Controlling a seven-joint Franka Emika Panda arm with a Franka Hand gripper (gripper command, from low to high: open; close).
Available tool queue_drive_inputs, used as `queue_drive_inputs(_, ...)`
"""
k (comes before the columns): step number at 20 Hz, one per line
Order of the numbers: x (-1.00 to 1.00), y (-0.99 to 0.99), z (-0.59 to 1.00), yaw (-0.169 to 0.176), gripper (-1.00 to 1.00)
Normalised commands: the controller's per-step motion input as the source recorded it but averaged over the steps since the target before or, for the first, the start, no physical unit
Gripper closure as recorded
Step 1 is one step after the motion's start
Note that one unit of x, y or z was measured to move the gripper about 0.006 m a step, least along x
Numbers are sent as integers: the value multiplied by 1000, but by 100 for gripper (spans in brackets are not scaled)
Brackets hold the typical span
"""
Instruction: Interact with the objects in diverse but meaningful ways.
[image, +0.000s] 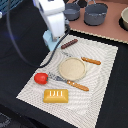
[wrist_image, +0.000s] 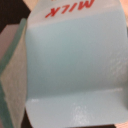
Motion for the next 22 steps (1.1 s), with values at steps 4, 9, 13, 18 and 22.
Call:
queue_drive_inputs(4, 1000, 507, 56, 0, 100)
queue_drive_inputs(9, 1000, 513, 43, 0, 100)
queue_drive_inputs(13, 1000, 516, 34, 0, 100)
queue_drive_inputs(18, 966, 514, 5, 1, 100)
queue_drive_inputs(22, 236, 26, -216, 27, 100)
